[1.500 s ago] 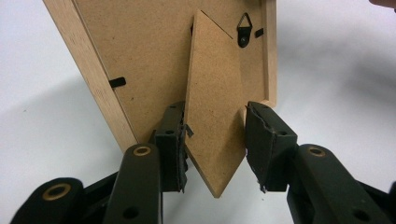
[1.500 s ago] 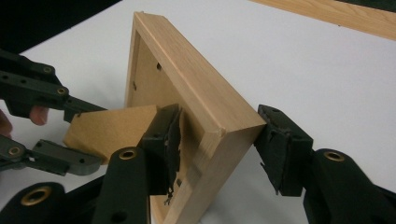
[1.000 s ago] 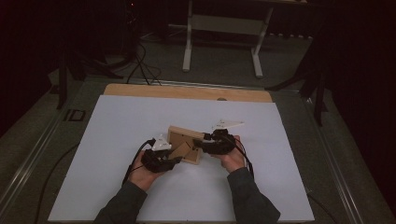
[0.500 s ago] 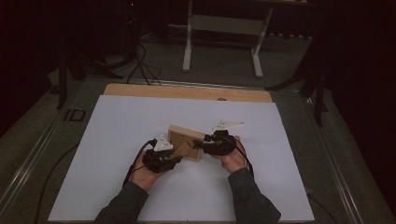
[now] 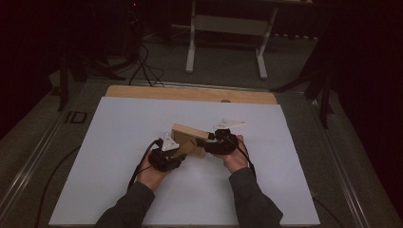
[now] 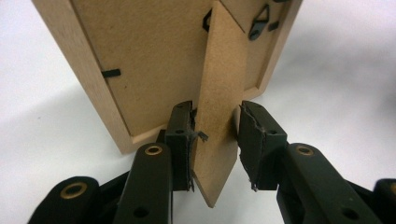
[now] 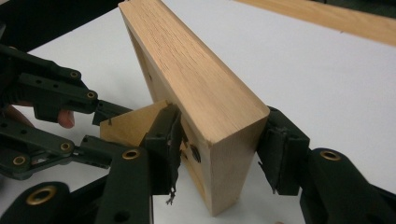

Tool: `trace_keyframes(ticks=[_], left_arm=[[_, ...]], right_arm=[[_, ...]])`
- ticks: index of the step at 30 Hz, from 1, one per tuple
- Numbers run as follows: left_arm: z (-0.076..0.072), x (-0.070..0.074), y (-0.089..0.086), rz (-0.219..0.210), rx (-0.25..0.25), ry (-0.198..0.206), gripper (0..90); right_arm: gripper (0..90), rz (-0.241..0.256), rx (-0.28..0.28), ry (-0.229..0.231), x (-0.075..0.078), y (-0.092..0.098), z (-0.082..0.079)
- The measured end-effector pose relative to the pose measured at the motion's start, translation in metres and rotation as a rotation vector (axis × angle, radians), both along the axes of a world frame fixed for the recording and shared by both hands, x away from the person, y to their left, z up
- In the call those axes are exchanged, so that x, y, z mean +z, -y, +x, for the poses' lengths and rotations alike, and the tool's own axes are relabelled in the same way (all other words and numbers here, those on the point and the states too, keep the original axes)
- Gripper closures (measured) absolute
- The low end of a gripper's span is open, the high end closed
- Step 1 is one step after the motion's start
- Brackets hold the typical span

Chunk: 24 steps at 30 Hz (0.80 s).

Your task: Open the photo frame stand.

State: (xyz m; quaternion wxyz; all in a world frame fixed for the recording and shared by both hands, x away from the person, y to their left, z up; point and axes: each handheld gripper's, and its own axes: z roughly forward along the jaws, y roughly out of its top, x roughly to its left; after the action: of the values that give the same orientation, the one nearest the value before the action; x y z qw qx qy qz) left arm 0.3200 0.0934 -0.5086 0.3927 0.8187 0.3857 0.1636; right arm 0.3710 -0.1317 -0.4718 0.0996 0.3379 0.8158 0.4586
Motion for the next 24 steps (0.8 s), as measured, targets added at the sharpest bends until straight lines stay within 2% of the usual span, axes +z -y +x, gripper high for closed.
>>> trace_keyframes(ticks=[14, 24], left_arm=[[0.0064, -0.0057, 0.0024, 0.008, 0.039, 0.019, 64.7], [0.0086, -0.0087, 0.0004, 0.026, 0.043, 0.021, 62.0]], right_arm=[[51.5, -0.051, -0.017, 0.052, 0.0014, -0.0057, -0.001], [52.2, -0.044, -0.008, 0.061, 0.0024, -0.0085, -0.0041]])
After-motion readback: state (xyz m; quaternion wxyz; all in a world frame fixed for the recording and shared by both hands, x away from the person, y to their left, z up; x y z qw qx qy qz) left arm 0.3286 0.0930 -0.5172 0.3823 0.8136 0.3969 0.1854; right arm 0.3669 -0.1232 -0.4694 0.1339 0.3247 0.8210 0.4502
